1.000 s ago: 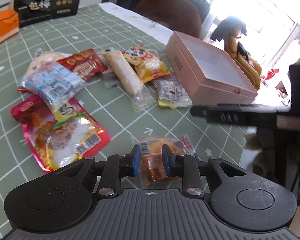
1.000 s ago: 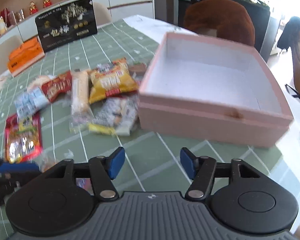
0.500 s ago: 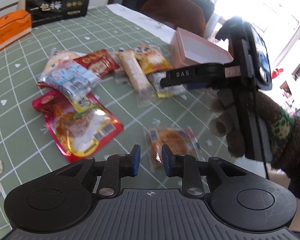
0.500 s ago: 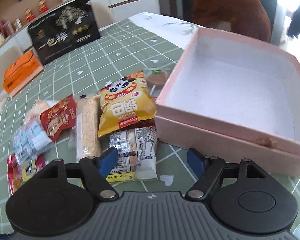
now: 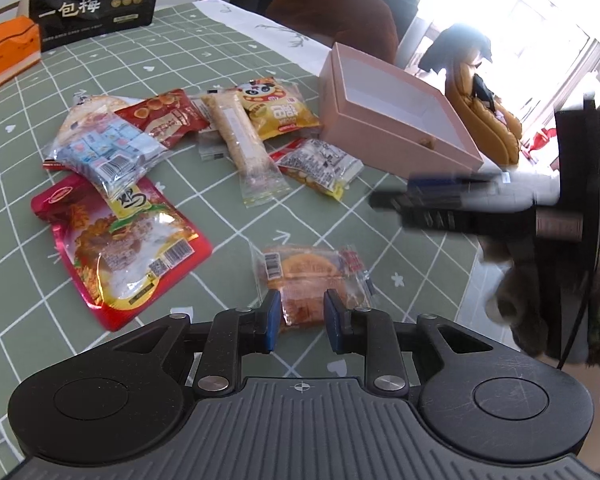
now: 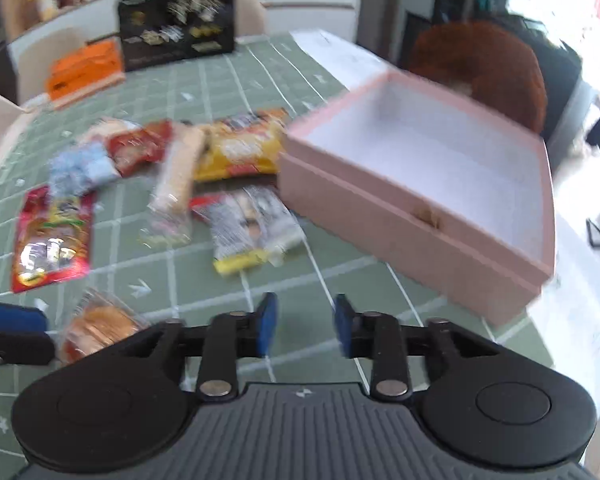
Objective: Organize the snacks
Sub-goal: 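Reach the left tool toward the wrapped round cake while the right tool approaches the white biscuit pack, then grasp the wrapped round cake with the left tool while the right tool grasps the white biscuit pack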
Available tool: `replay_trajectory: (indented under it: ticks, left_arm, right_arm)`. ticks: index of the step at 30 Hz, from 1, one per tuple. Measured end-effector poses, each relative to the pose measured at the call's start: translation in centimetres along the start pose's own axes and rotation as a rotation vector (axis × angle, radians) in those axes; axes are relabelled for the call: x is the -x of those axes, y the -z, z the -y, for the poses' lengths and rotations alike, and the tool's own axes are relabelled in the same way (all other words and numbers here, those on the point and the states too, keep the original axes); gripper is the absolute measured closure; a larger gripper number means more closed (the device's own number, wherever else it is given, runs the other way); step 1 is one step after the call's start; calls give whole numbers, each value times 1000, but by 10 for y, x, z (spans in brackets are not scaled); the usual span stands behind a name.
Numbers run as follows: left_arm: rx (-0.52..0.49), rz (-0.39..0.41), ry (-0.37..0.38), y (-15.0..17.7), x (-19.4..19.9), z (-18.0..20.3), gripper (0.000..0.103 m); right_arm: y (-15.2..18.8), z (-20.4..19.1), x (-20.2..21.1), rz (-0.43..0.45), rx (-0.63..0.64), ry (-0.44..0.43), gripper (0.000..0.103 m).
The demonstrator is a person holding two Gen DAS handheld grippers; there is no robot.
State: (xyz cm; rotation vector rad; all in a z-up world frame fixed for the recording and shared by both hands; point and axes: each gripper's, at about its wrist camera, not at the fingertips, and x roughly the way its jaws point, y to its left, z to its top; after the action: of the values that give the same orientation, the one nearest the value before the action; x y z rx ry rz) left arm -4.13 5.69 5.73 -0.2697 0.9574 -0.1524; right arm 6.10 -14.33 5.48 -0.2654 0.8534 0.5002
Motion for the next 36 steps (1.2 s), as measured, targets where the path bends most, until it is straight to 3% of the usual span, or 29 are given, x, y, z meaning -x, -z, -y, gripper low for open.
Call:
replay_trajectory:
  ticks: [1,2,4,8,13,14,17,24,29,32,36]
  left_arm:
    - [0,-2,-3,1,0,0,75]
    - [0,-4,-7,2,0,0,75]
    - [2,-6,-10,5,3,1,75]
    - [8,-14,-6,13,11,2,75]
    - [10,-50,24,22,10,3,75]
    - [12,-56,29,22,8,4,75]
    - [18,-60,35,19,0,4,75]
    - [88,-4,9,-9,-25,-9,75]
    - [156,41,-16,-30,-42,-16,75]
    - [114,63,-61,-32,-35,-4,74]
    - [-27,73,-123,-26,-22,29,74]
  right_arm:
    - [-7,-3,1,20,-1,-7,40]
    - [-14,-7,1,40,-7,-15,32]
    - [-31,-16,-8,64,-5,-28,32]
    - [-59,-25,-49,17,32,19,32]
    - [-65,-22,-73,-27,22,-42,34]
    - [-64,-19,-71,-39,7,-64,42]
    - [-50,-9,-59,-79,-27,-126,53]
    - [5,0,-12,-81,6,-114,53]
    - [32,-10,11,-87,14,-153,52]
    - [43,-15,20,-76,13,-122,52]
    - [54,-1,26,-35,-28,-13,47]
